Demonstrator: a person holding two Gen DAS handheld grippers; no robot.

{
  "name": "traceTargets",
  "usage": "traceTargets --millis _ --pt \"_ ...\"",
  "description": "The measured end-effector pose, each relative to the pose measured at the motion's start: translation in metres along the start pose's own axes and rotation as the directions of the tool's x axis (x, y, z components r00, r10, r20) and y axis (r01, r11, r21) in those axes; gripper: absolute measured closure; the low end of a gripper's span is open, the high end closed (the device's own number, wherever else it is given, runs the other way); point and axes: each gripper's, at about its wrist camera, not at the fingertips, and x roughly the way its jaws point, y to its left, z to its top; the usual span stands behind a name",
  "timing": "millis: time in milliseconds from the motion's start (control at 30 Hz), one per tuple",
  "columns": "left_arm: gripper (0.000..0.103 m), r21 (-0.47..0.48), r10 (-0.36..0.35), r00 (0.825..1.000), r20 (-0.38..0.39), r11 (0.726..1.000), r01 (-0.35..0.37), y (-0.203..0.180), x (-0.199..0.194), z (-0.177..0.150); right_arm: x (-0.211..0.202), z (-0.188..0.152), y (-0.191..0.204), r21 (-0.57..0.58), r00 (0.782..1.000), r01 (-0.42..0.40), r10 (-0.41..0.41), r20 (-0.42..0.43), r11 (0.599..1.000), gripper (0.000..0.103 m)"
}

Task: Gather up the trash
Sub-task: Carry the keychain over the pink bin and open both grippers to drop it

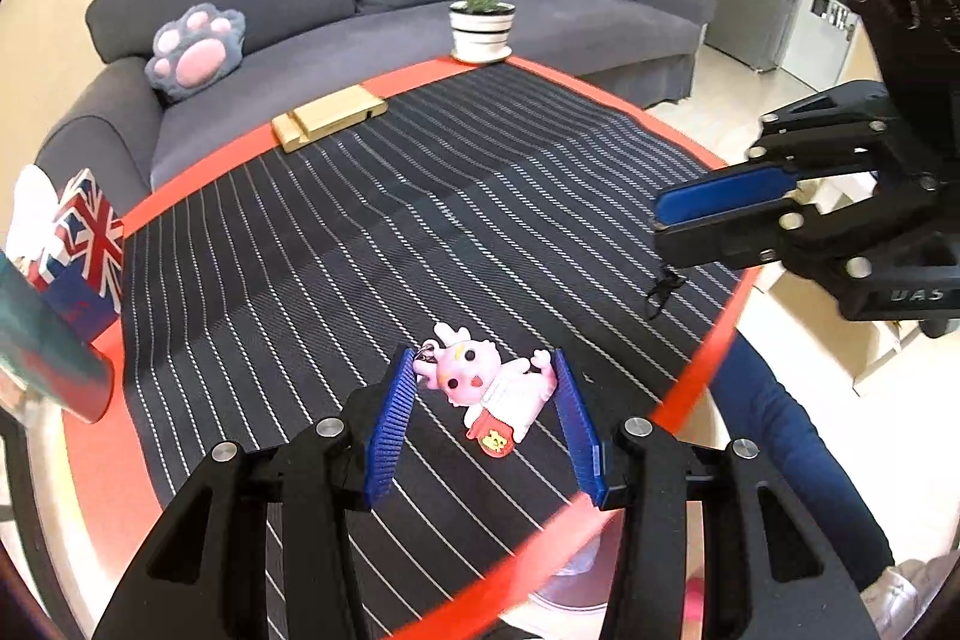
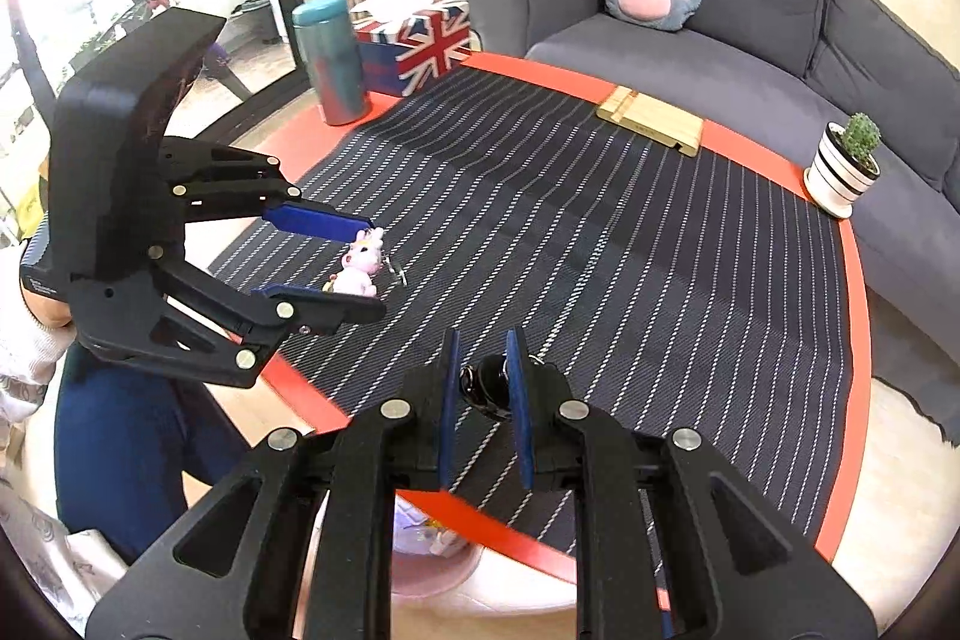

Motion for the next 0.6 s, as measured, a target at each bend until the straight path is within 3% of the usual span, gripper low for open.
traceTargets --millis 600 --pt "0.057 0.053 -0.079 0.997 0.026 0.996 0.077 -0.064 -0.039 -0.049 -0.046 -0.069 0.043 0.025 0.996 -0.050 0.048 0.075 0.998 0.088"
